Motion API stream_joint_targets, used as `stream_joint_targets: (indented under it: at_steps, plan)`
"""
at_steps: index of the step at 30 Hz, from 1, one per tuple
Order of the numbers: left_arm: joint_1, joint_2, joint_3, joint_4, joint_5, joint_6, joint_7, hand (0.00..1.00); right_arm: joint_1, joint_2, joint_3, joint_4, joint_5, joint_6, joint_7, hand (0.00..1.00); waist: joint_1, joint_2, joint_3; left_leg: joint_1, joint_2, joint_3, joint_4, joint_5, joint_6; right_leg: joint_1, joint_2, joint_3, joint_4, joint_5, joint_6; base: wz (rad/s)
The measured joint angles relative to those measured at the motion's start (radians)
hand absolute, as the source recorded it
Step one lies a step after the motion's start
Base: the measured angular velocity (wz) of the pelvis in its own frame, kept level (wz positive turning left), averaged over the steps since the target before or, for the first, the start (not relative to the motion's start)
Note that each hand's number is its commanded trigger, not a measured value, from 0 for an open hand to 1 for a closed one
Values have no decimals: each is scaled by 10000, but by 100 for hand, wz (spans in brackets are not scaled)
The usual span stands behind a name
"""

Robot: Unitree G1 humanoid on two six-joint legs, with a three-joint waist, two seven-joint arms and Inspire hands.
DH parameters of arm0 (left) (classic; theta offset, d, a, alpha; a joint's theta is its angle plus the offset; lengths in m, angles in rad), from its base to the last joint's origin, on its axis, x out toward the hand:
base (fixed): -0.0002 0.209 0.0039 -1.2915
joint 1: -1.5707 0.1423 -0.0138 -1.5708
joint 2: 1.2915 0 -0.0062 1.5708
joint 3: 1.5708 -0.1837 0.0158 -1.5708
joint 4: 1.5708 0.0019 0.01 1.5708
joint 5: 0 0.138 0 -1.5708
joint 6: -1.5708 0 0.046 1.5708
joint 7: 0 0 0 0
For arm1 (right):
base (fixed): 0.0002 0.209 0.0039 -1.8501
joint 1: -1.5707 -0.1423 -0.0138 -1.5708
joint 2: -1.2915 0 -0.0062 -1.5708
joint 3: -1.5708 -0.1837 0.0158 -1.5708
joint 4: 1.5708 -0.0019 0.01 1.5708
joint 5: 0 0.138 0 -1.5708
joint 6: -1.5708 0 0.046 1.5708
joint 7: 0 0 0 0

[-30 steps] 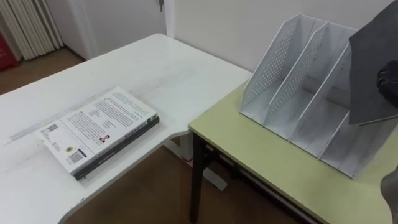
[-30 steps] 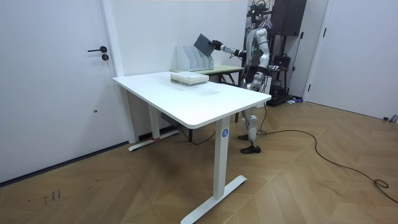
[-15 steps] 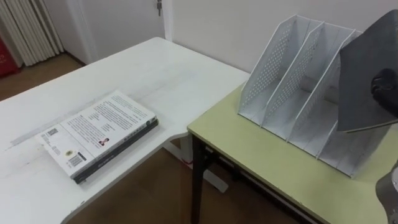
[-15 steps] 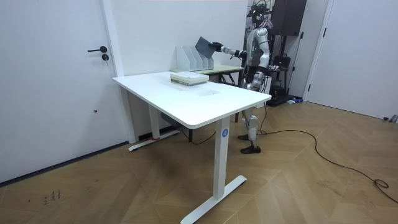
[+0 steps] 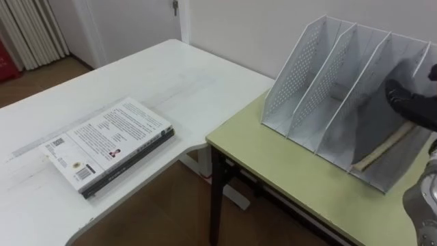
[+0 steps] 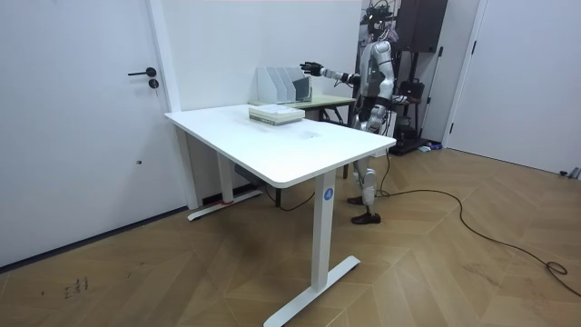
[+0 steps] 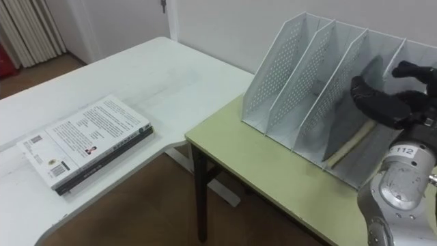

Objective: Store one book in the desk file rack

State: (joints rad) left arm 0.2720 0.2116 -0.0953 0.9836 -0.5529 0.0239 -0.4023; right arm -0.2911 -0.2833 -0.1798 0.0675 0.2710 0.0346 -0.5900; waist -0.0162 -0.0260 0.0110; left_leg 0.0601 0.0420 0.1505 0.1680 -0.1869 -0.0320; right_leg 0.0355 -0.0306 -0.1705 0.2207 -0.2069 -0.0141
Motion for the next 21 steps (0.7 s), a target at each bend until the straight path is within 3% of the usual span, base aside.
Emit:
stream_joint_targets:
  at_steps: [12, 21]
  plan:
    - [-64, 27, -251, -29, -115, -101, 68, 0, -56, 17, 666, -1, 10, -1, 42, 0, 306, 11, -12, -8, 0, -12, -3, 0, 0, 6, -14, -135, -5, 0, 0, 1]
    - [-51, 27, -267, -29, -250, -97, 86, 0, -55, 24, 806, 0, 379, -2, 40, 0, 308, 24, -25, 0, 0, -79, 12, 1, 1, 42, -24, -252, 5, 8, -10, 0]
